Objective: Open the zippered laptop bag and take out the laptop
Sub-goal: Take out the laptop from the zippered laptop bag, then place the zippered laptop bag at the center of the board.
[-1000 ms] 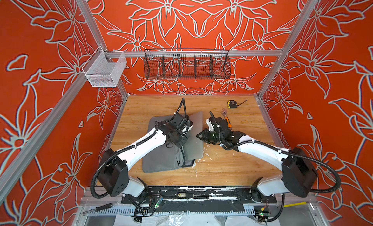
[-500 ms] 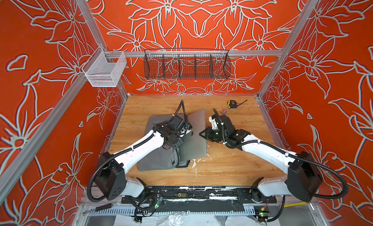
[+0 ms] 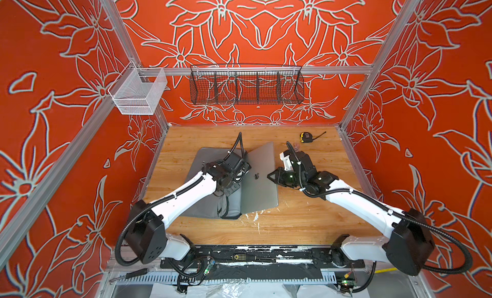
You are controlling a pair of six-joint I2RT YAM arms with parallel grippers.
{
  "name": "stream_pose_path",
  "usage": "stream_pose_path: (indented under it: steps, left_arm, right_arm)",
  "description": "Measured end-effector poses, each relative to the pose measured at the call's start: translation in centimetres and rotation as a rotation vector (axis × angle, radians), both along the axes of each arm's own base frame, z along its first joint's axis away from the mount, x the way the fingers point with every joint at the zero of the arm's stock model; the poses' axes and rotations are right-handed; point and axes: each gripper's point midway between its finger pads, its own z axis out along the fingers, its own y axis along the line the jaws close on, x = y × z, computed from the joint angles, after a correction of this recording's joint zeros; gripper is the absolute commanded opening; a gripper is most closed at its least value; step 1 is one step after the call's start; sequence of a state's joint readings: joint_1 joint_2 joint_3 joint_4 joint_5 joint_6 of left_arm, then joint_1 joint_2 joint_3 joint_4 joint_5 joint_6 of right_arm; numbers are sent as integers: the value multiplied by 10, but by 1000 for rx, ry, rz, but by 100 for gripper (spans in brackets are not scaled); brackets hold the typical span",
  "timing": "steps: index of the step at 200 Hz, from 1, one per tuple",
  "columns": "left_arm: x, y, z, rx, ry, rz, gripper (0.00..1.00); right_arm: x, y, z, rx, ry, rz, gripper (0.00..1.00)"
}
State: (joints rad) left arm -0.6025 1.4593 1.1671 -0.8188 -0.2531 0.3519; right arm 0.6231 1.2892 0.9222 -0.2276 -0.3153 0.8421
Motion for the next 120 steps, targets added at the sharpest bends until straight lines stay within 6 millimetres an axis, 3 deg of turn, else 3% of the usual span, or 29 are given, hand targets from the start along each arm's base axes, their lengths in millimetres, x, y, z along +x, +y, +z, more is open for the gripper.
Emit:
stream_pose_path:
  steps: [34,61,120]
  left_arm:
    - [28,6,-10,13,35,130,0]
    - [37,22,-16,18,62,222,0]
    - [53,53,-4,-36,50,409,0]
  right_arm:
    - [2,-2,0,-4,-3,-17,0]
    - [4,-7,2,-7,-15,-45,0]
    - [11,-22,19,20,-57,-109,0]
